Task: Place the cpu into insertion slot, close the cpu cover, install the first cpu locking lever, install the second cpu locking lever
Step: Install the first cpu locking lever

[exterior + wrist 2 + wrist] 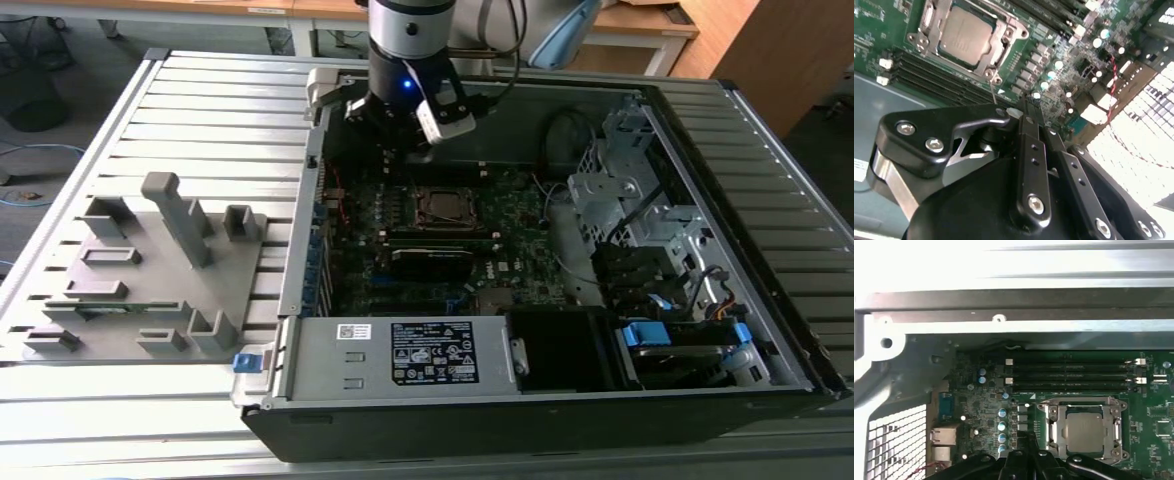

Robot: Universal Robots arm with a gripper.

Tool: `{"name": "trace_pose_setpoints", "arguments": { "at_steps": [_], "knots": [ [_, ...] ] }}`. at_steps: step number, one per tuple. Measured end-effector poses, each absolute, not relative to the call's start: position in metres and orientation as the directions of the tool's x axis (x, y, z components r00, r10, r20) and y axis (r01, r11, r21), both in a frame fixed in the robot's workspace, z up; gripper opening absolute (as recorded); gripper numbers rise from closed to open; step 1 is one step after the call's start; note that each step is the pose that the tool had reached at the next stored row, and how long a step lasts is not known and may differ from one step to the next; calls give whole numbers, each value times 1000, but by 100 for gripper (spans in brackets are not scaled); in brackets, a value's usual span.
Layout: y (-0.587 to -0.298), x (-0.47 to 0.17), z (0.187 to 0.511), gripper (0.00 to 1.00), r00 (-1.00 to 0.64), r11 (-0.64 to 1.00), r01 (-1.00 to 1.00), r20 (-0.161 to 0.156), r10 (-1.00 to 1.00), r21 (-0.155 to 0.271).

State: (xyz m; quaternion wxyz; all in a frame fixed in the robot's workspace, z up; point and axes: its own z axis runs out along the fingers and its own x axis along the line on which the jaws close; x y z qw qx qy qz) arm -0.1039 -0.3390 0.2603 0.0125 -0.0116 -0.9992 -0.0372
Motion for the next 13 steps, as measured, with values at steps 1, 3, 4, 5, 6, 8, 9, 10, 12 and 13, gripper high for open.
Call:
{"name": "trace_pose_setpoints", "arguments": {
  "at_steps": [1,3,4,5,6,8,9,10,12,13],
  "knots": [
    [-339,-106,260,11,-999,997,24,25,22,74],
    [-339,-109,260,11,-999,997,24,24,22,77],
    [-339,-110,260,11,-999,996,24,23,22,83],
    [-339,-111,260,11,-1000,996,24,23,22,90],
    [-339,-112,260,11,-1000,995,24,22,21,100],
    [-339,-113,260,11,-1000,991,24,22,21,132],
    [-339,-113,260,11,-1000,990,24,23,21,142],
    [-339,-114,260,11,-1000,987,24,22,20,157],
    [-339,-115,259,11,-1000,981,23,23,19,190],
    [-339,-115,259,11,-1000,980,23,23,19,199]
  ]
}}
